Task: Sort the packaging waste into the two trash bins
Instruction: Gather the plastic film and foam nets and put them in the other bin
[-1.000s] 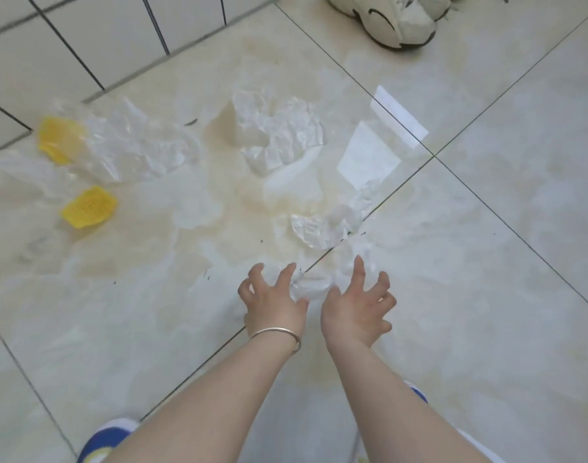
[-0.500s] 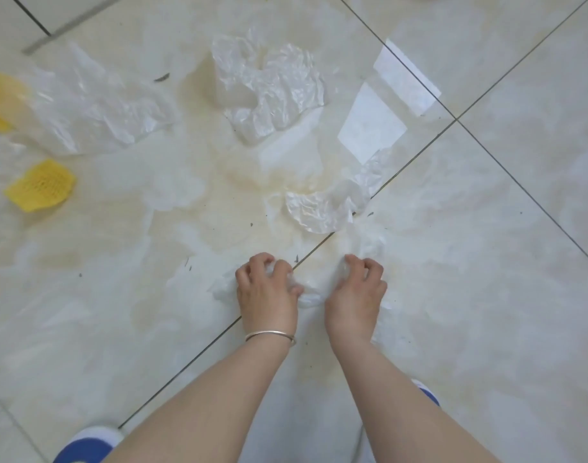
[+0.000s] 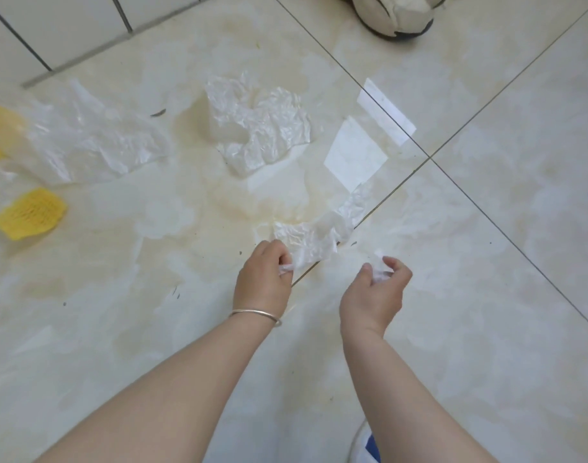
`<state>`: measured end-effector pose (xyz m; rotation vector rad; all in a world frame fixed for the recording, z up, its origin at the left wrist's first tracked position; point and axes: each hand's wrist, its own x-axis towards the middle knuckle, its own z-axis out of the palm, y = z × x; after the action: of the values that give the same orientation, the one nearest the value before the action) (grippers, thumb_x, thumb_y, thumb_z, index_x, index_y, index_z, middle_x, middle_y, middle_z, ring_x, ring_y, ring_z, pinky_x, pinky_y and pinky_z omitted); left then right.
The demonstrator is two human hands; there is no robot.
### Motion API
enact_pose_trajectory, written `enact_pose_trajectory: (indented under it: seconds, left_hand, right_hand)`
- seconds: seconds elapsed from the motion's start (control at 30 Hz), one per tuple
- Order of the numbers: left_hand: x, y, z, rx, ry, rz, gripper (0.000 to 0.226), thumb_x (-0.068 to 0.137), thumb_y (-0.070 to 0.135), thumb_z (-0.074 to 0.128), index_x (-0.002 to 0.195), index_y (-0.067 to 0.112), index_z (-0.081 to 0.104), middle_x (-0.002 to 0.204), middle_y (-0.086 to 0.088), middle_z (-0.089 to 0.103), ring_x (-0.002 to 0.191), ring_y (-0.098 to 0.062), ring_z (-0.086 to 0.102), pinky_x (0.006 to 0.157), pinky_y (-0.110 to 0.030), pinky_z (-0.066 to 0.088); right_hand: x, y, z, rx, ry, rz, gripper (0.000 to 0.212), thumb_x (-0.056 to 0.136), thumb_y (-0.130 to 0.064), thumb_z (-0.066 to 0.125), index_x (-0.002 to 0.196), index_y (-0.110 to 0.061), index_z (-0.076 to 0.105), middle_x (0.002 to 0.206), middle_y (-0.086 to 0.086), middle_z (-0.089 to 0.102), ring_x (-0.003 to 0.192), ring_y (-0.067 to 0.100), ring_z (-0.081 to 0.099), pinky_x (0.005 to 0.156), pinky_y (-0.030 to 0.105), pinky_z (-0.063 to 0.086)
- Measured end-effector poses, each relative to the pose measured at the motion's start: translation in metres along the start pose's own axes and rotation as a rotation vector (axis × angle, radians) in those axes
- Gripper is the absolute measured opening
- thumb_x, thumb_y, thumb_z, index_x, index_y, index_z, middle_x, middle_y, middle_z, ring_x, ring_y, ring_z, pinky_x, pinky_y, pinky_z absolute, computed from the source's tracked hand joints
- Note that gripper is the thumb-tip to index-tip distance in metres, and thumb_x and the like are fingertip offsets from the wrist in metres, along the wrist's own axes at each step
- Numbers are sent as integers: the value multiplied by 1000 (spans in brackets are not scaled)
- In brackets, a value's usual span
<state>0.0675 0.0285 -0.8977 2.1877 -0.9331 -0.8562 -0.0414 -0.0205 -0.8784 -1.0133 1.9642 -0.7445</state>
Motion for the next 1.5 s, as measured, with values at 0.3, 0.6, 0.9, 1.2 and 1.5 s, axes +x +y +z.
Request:
enact_pose_trajectory:
  seconds: [0.3, 0.6, 0.9, 1.2, 1.5]
  left_hand:
    - [45, 17, 6, -306, 101, -394, 61, 82, 24, 68, 136, 24, 40, 134, -7, 37, 115, -18, 48, 88, -15, 31]
    - [57, 10, 15, -140, -34, -474, 22, 89, 30, 55, 104, 16, 64, 113, -14, 63, 106, -31, 58, 86, -30, 43]
    - [47, -24, -34, -391, 40, -592, 15, 91, 25, 44, 84, 12, 49, 107, -18, 64, 102, -35, 60, 85, -40, 48]
    - [33, -57, -107, -582, 261, -661, 52, 96, 50, 25, 124, 12, 47, 132, -10, 51, 124, -28, 49, 103, -36, 35]
    - [44, -128, -208, -785, 509, -614, 31, 95, 21, 34, 126, 24, 38, 94, -9, 57, 93, -31, 58, 87, -38, 44]
  right_hand:
    - [48, -55, 51, -107, -295, -170, 36, 96, -21, 42, 131, -17, 51, 124, 3, 38, 94, 11, 47, 85, 20, 35]
    - [37, -24, 87, -530, -572, -219, 38, 95, -28, 43, 129, -13, 47, 132, 5, 36, 84, 15, 52, 76, 25, 35]
    - [-33, -27, 120, -165, -797, 96, 53, 88, -54, 43, 123, -14, 54, 122, 4, 60, 114, 19, 57, 89, 29, 45]
    - [-110, -52, 156, -109, -963, 282, 39, 97, -40, 35, 95, -14, 65, 112, 9, 68, 107, 24, 63, 102, 42, 45]
    - [-191, -73, 230, -166, -1096, -122, 13, 91, -13, 52, 98, -23, 49, 92, -5, 50, 84, 11, 53, 60, 9, 43]
